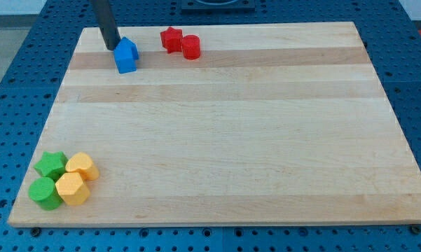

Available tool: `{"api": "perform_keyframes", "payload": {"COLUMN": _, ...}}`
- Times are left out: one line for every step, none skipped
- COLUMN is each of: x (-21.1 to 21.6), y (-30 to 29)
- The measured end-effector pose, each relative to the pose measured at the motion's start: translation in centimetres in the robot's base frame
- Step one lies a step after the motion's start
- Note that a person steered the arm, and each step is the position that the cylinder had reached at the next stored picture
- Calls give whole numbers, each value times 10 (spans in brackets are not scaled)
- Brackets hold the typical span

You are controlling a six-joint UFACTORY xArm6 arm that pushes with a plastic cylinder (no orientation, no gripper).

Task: Place your arm below the blue cube

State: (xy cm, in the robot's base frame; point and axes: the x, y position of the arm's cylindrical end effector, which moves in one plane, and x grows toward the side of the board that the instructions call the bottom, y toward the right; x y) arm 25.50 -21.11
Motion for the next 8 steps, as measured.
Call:
{"api": "perform_keyframes", "payload": {"x": 19, "y": 43}}
{"api": "perform_keyframes", "payload": {"x": 14, "y": 55}}
{"api": "perform_keyframes", "payload": {"x": -7, "y": 39}}
{"api": "perform_keyframes", "payload": {"x": -14, "y": 15}}
{"api": "perform_keyframes", "payload": {"x": 4, "y": -8}}
{"api": "perform_keyframes", "payload": {"x": 42, "y": -13}}
{"api": "perform_keyframes", "payload": {"x": 76, "y": 5}}
{"api": "perform_keyframes", "payload": {"x": 105, "y": 36}}
